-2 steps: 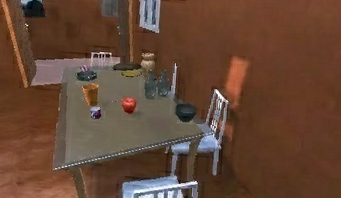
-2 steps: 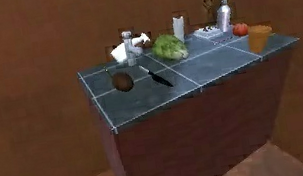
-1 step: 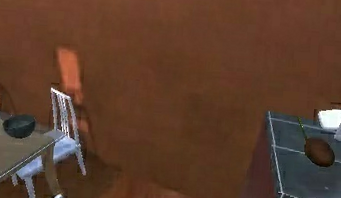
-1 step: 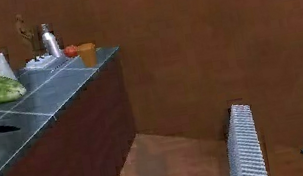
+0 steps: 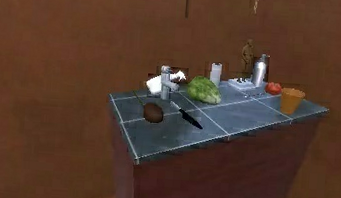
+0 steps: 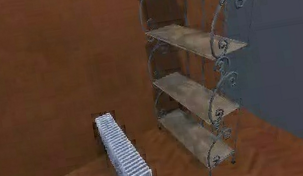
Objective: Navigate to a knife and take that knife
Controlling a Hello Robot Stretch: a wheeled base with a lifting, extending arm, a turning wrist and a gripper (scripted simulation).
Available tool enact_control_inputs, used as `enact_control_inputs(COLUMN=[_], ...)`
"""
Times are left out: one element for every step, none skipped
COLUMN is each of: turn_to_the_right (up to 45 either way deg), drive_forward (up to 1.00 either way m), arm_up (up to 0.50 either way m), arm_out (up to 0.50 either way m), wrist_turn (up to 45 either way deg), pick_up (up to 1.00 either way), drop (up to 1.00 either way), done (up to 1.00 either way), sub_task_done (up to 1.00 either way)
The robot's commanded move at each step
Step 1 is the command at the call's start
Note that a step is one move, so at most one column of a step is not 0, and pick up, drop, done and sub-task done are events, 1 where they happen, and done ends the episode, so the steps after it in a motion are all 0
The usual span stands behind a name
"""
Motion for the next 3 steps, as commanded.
enact_control_inputs(turn_to_the_right=[45.0,0.0,6.0], drive_forward=[0.0,1.0,0.0], arm_up=[0.0,0.0,0.0], arm_out=[0.0,0.0,0.0], wrist_turn=[0.0,0.0,0.0], pick_up=[0.0,0.0,0.0], drop=[0.0,0.0,0.0], done=[0.0,0.0,0.0], sub_task_done=[0.0,0.0,0.0])
